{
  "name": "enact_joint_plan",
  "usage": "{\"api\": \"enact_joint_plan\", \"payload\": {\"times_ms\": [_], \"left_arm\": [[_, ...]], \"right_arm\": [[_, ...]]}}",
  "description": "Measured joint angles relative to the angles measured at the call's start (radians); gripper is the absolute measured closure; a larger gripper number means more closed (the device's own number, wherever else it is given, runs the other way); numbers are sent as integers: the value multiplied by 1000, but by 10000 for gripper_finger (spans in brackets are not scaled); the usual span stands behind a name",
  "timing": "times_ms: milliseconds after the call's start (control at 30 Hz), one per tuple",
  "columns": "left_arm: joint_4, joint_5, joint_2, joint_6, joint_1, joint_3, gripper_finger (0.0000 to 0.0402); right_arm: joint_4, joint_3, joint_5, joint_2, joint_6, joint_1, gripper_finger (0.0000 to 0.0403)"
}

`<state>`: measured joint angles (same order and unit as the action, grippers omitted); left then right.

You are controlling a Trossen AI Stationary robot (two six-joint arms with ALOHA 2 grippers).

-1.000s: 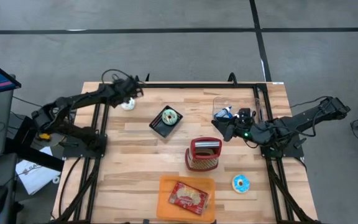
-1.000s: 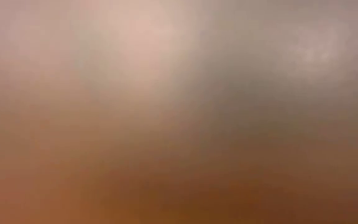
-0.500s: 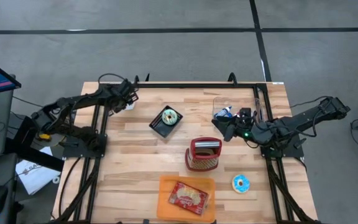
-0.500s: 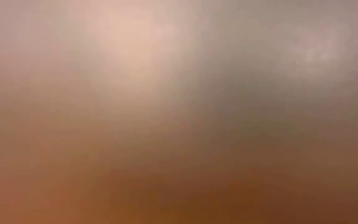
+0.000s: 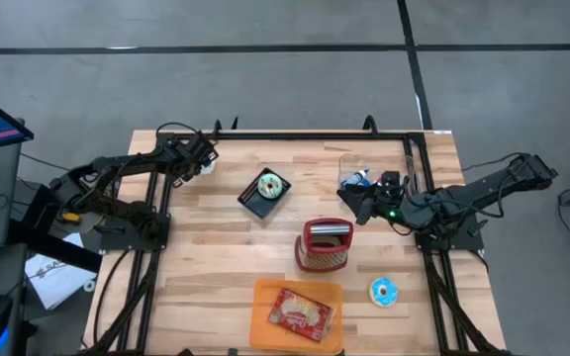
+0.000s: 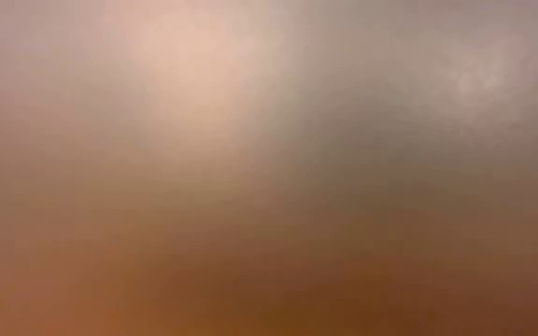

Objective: Pick & Place Food Item
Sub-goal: Put the white donut into the black bin

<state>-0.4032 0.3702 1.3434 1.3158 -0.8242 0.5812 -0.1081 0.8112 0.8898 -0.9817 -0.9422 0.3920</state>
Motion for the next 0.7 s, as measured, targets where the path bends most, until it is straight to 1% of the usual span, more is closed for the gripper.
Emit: {"api": "enact_joint_plan", "payload": {"times_ms": [300,567,700], "left_arm": [[9,2,0,8,-2,-37,215],[36,55,0,9,-2,-41,215],[66,58,0,-11,-2,-41,234]], "right_arm": [[0,0,0,0,0,0,148],[0,0,0,0,0,0,148],[0,0,0,0,0,0,148]]}}
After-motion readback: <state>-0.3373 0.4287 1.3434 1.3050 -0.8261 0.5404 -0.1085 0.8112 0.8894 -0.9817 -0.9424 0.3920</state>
